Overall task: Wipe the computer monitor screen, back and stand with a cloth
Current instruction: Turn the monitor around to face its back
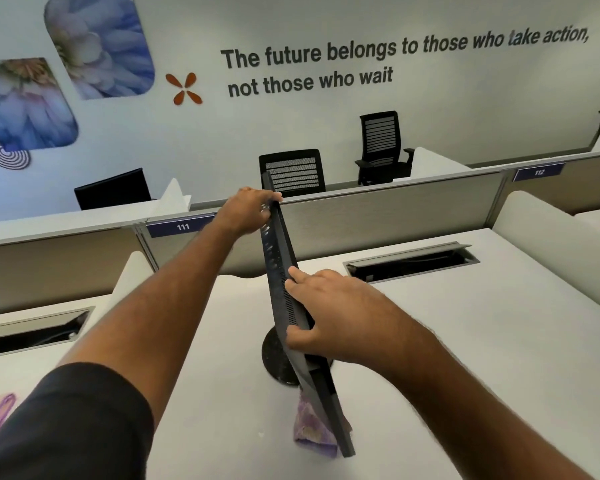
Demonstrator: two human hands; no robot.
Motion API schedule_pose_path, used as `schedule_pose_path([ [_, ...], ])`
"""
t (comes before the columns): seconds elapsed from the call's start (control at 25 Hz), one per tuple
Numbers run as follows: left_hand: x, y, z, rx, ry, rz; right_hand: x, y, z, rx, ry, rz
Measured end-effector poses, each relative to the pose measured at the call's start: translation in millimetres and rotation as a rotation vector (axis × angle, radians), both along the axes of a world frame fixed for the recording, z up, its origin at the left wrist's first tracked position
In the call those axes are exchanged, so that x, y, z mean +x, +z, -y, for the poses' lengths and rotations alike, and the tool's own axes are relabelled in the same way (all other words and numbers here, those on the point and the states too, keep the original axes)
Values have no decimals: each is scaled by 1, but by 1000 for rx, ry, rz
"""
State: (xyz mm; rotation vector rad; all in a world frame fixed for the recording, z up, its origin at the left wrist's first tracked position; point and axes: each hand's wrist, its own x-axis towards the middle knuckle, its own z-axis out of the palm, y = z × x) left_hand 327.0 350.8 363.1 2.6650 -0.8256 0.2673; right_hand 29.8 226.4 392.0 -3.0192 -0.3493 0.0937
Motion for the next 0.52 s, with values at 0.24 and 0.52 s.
schedule_pose_path([
  [0.24, 0, -5, -13, -14, 21, 31, -3, 6, 31, 19, -5, -3],
  [0.52, -9, -8, -25, -13, 47, 110, -8, -4, 75, 193, -96, 2],
])
